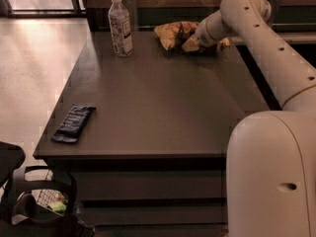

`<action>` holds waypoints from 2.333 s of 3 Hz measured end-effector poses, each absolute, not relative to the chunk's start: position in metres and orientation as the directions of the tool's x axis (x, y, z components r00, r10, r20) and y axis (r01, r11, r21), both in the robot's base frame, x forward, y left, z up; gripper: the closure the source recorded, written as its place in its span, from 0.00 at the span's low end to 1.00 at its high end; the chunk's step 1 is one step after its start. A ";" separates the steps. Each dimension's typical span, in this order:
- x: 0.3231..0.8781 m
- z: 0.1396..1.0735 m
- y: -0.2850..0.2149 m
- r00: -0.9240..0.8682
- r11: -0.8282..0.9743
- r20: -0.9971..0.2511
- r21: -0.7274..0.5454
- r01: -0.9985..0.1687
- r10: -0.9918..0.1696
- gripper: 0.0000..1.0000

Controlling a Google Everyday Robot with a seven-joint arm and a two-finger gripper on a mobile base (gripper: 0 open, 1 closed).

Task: Move brown chip bag near rxbar blueberry

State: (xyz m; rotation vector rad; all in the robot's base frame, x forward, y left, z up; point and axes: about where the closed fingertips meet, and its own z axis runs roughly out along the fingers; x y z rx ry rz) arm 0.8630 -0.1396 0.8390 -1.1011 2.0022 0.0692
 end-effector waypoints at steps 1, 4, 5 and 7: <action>0.863 0.844 -0.138 -0.263 0.610 -0.687 -0.325 -0.723 -0.677 1.00; 0.829 0.947 -0.159 -0.191 0.594 -0.686 -0.416 -0.688 -0.702 1.00; 0.786 0.985 -0.161 -0.163 0.567 -0.699 -0.397 -0.722 -0.697 1.00; 0.700 1.026 -0.128 -0.079 0.472 -0.706 -0.382 -0.794 -0.704 1.00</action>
Offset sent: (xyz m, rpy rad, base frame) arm -0.0176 -0.0126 0.0917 -0.0438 -0.1091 -0.0103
